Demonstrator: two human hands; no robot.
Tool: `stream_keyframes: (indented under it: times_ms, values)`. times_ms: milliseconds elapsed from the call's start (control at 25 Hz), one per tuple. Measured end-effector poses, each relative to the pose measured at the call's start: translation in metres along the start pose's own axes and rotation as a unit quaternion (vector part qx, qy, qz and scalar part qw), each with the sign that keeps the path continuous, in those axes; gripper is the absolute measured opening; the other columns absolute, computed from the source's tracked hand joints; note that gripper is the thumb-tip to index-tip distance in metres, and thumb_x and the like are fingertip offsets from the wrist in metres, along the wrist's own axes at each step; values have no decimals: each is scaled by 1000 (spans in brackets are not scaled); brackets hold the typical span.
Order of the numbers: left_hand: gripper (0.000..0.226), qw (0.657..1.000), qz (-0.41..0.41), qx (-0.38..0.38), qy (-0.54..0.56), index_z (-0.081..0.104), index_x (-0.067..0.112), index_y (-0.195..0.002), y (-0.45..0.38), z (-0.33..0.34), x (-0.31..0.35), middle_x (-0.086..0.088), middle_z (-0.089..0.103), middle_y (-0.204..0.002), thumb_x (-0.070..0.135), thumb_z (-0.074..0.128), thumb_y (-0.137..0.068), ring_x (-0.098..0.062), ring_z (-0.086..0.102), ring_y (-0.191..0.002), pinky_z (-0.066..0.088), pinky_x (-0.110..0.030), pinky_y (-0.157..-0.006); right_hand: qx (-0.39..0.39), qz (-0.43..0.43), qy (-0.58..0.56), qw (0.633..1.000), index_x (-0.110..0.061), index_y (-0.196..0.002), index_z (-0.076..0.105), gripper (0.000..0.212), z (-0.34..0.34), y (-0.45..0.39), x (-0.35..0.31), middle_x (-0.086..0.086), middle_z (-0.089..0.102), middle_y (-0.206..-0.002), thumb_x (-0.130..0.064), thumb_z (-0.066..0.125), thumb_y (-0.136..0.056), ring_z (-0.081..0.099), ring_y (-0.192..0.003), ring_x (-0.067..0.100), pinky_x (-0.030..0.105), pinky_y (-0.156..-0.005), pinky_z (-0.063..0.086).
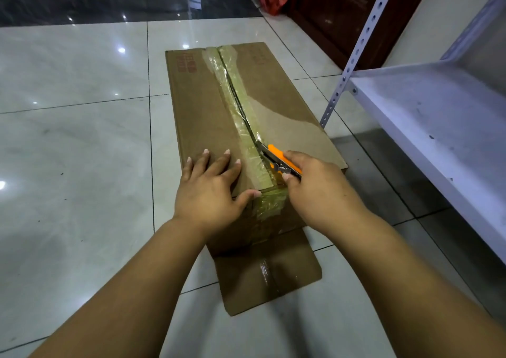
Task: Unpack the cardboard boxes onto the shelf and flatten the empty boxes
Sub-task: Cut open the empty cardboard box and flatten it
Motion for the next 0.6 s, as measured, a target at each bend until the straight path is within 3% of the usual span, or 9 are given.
stream_keyframes:
  times_ms: [80,440,600]
  values:
    - [76,1000,1,1,7,31,33,-147,-1,-1,0,9,20,-158,76,31,-84,-25,7,-147,0,-43,-118,-1,-1,-10,1000,-29,-138,48,40,-2,7,3,8,63,-120,-24,49,-99,59,-105,28,39,-87,52]
    - [70,999,4,4,49,40,30,-143,-1,-5,3,8,28,-155,68,41,-85,-24,12,-146,2,-44,-118,1,10,-36,999,-34,-142,43,45,-11,34,19,2,60,-129,-29,50,-98,58,-108,21,36,-89,52]
    - [74,1000,7,-1,23,35,35,-144,-1,-7,5,7,35,-152,76,36,-82,-27,20,-143,11,-43,-116,60,30,-116,991,-38,-139,46,42,-21,38,30,-5,61,-124,-30,52,-98,59,-103,16,29,-84,49]
Point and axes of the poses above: each hand's wrist, its own y-axis away from the middle knuckle, its own z-axis out of the palm, x = y × z, the point moved 10 cm from there along -y, towards the middle knuckle
